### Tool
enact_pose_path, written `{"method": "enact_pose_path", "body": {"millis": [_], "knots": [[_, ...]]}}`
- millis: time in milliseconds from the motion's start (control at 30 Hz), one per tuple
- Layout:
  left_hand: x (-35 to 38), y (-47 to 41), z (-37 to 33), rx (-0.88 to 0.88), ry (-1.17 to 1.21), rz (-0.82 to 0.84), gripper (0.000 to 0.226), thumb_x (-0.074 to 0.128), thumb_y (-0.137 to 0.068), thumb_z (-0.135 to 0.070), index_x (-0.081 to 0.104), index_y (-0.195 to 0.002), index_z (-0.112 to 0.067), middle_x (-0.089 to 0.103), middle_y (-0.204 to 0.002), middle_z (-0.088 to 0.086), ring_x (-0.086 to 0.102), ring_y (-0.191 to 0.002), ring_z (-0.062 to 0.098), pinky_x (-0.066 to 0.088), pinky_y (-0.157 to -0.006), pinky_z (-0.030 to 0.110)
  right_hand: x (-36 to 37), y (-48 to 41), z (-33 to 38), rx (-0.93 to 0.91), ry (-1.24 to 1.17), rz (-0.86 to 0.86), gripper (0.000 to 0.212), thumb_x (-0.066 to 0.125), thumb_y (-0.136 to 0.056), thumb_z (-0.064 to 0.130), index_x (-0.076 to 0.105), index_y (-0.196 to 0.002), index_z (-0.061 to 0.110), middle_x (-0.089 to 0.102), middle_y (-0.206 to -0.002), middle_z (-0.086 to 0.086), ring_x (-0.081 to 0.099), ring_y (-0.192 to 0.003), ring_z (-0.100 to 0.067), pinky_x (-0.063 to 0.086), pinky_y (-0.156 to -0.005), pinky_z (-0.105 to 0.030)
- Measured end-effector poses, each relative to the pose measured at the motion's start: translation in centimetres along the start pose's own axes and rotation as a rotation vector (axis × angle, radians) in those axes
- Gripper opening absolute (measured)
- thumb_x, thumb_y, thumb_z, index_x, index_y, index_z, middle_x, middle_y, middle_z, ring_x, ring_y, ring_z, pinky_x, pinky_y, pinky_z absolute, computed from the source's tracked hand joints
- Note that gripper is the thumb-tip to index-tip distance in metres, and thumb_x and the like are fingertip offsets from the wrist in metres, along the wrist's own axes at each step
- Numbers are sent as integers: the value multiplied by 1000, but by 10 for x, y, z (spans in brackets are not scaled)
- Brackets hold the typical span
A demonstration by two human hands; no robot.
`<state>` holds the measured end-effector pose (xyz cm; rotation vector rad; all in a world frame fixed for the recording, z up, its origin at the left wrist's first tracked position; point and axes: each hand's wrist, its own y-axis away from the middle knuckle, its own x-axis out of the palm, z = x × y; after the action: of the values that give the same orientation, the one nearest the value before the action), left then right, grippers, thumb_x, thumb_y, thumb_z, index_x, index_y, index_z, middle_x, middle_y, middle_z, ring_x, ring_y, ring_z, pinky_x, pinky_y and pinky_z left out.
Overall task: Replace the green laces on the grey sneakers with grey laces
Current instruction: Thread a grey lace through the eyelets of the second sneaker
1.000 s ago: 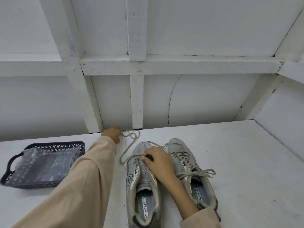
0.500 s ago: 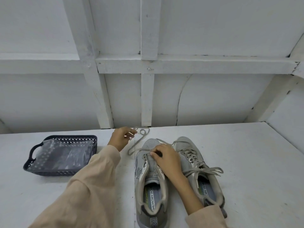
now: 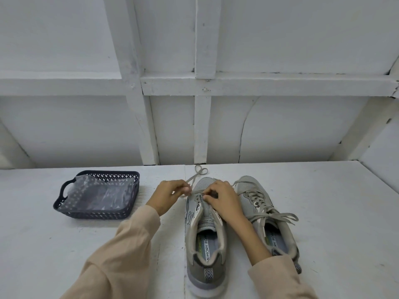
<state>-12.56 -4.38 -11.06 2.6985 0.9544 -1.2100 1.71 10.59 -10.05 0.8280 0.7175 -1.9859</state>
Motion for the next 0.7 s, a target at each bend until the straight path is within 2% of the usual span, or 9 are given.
{"method": "enact_pose_path", "body": {"millis": [67, 133, 200, 400, 600, 700], "knots": [[3, 2, -1, -31, -22, 36, 11, 63, -93, -23, 73, -89, -23, 67, -69, -18, 62, -71, 0, 50, -80, 29, 0, -3, 0, 14, -27, 15, 5, 74, -81, 22, 73, -85, 21, 65, -93, 3, 44, -90, -8, 33, -73, -26], [5, 2, -2, -72, -49, 32, 11, 68, -91, -24, 77, -95, -18, 72, -79, -11, 67, -78, 9, 51, -84, 31, 0, -6, 0, 35, -50, 41, 6, 75, -78, 18, 71, -80, 23, 66, -85, 6, 51, -86, -10, 40, -73, -28], [6, 2, -4, -108, -86, 17, 15, 73, -86, -26, 77, -97, -18, 75, -84, -4, 68, -81, 11, 50, -85, 30, -2, -8, 1, 66, -63, 87, 8, 75, -77, 16, 70, -79, 22, 63, -76, 8, 56, -79, -11, 46, -71, -28], [5, 2, -11, -103, -220, 15, 11, 75, -83, -35, 77, -89, -27, 74, -82, -12, 65, -80, 3, 49, -78, 27, -8, -15, 7, 105, 11, 202, 6, 75, -77, 21, 74, -82, 18, 58, -70, 11, 54, -71, -8, 38, -64, -24], [5, 1, -19, 5, -416, -6, 16, 65, -90, -32, 76, -101, -29, 72, -95, -8, 64, -90, 15, 40, -68, 26, 1, -14, 5, 181, -157, 121, 7, 79, -74, 16, 78, -81, 15, 56, -58, 18, 51, -59, 1, 40, -63, -23], [6, 0, -20, 12, -444, -10, 17, 65, -89, -32, 75, -102, -28, 73, -92, -6, 65, -89, 18, 39, -67, 27, 3, -13, 4, 222, -221, 113, 6, 81, -71, 17, 78, -76, 17, 59, -58, 14, 56, -63, -8, 48, -68, -28]]}}
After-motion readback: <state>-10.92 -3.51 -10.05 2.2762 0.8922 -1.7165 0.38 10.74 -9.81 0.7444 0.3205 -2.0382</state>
